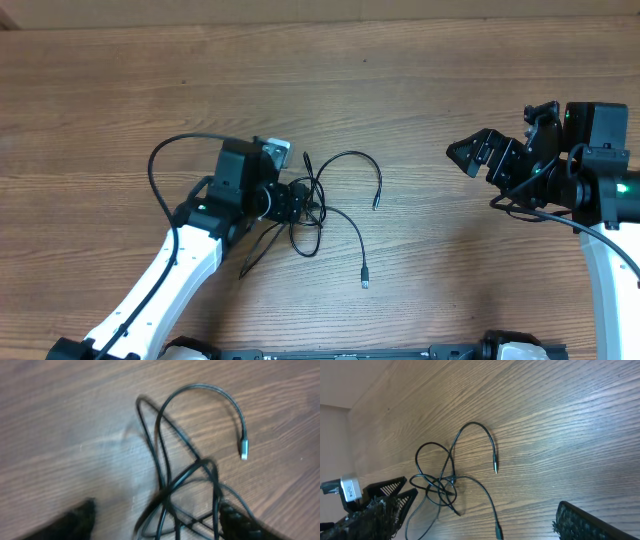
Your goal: Untangle cables
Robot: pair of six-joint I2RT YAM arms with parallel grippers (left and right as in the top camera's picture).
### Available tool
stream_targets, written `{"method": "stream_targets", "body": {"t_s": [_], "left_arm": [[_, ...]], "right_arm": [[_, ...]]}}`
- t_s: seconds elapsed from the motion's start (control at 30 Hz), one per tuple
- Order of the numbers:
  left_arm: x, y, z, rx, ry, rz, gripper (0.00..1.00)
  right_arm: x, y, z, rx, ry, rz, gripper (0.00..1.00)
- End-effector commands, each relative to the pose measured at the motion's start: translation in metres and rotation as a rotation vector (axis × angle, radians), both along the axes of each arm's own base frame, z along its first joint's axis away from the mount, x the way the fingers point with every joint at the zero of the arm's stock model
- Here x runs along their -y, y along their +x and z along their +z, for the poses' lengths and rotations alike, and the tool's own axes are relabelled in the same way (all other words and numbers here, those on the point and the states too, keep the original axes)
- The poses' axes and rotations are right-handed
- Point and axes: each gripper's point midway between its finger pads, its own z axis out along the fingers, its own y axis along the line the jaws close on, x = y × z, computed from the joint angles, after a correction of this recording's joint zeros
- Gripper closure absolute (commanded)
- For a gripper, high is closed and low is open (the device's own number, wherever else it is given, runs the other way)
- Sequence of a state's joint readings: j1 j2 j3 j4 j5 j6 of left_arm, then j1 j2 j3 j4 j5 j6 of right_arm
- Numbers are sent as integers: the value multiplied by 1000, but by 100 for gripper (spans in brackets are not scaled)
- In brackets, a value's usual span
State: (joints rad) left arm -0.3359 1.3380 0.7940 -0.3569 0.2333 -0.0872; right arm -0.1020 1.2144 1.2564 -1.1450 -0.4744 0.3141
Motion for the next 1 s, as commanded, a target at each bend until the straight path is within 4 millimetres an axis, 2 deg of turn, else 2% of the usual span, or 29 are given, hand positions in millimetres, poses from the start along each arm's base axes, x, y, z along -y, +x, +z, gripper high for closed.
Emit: {"method": "stream_targets", "body": {"t_s": [0.0, 0.03, 0.07, 0.1, 0.13, 0.17, 0.23, 0.33, 0.37, 0.4, 0.43, 0.57, 0.67, 0.7, 0.73, 0.83, 0.93, 0.97], "left_arm": [[5, 9, -15, 34, 67, -64, 49], [5, 10, -26, 11, 75, -65, 58], [5, 9, -35, -15, 83, -66, 73], [4, 8, -43, -38, 91, -67, 94], [4, 7, -48, -51, 95, -67, 96], [3, 7, -52, -63, 101, -66, 96], [3, 9, -47, -54, 94, -54, 96], [-3, 19, -18, -30, 30, 40, 96], [-6, 22, -2, -26, -10, 97, 96], [-9, 24, 25, -20, -79, 166, 96], [-9, 24, 38, -15, -115, 189, 96], [8, 10, 101, 52, -275, 115, 96], [18, -4, 123, 76, -343, 48, 96], [18, -5, 125, 79, -348, 44, 96], [17, -9, 128, 77, -352, 45, 96], [15, -14, 124, 56, -341, 51, 96], [16, -22, 117, 9, -338, 43, 96], [22, -28, 120, -4, -366, 2, 96]], "right_arm": [[1, 0, -2, -11, -13, 5, 0], [1, -1, -5, -24, -14, 3, 0], [2, -2, -7, -36, -19, 0, 0], [4, -2, -10, -49, -28, -5, 0], [5, -3, -12, -62, -33, -8, 0], [5, -3, -16, -79, -32, -9, 0], [5, -3, -19, -96, -28, -7, 0], [1, -9, -26, -145, -9, 3, 0], [-3, -13, -28, -147, -6, 51, 0], [-12, -18, -30, -142, 15, 119, 0], [-17, -21, -31, -142, 31, 145, 0], [-52, -31, -55, -139, 123, 283, 0], [-88, -37, -73, -90, 221, 410, 0], [-95, -39, -75, -75, 242, 438, 0], [-115, -43, -78, -25, 299, 519, 0], [-139, -46, -73, 60, 365, 616, 0], [-159, -35, -61, 152, 369, 646, 1], [-166, -30, -57, 190, 358, 655, 2]]}}
